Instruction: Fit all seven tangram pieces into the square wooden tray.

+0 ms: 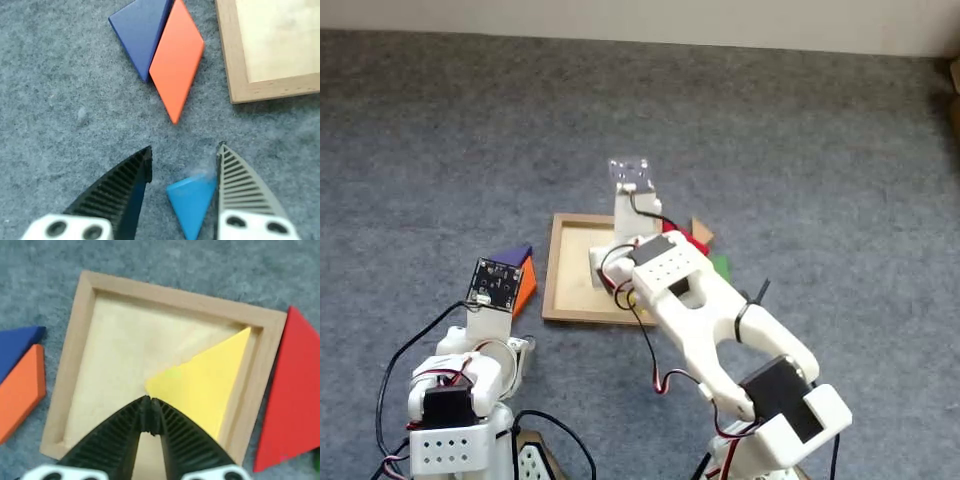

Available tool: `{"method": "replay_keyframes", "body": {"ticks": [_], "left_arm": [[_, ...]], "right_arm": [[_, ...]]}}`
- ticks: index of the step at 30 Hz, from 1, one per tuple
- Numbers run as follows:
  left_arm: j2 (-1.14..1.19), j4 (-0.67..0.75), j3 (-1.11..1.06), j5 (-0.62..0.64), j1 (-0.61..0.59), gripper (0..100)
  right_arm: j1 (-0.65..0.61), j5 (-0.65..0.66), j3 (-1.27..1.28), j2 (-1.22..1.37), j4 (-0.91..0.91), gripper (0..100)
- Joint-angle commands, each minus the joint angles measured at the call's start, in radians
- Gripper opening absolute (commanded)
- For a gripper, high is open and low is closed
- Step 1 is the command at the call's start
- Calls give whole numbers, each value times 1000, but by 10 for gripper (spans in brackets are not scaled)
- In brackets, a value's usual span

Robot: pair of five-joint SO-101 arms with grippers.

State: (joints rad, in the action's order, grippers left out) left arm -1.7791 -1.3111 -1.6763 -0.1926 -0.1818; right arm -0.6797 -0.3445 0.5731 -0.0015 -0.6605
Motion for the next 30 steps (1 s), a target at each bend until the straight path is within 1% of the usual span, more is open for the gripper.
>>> {"method": "replay_keyframes", "body": {"ticks": [1, 7, 12, 16, 24, 26, 30], "left_arm": [[-42, -6, -19, 6, -5, 214], [-42, -6, -19, 6, -5, 214], [-42, -6, -19, 6, -5, 214], [-42, -6, -19, 6, -5, 214], [-42, -6, -19, 6, -5, 214], [-42, -6, -19, 6, -5, 214], [-42, -6, -19, 6, -5, 214]], "right_arm": [[24, 0, 27, -7, -2, 4], [105, 2, 64, -8, -2, 4], [140, 103, 117, -18, -7, 4], [140, 126, 119, -25, -22, 4], [142, 126, 117, -260, -117, 13], [147, 127, 114, -308, -148, 71], [166, 127, 114, -321, -205, 254]]}}
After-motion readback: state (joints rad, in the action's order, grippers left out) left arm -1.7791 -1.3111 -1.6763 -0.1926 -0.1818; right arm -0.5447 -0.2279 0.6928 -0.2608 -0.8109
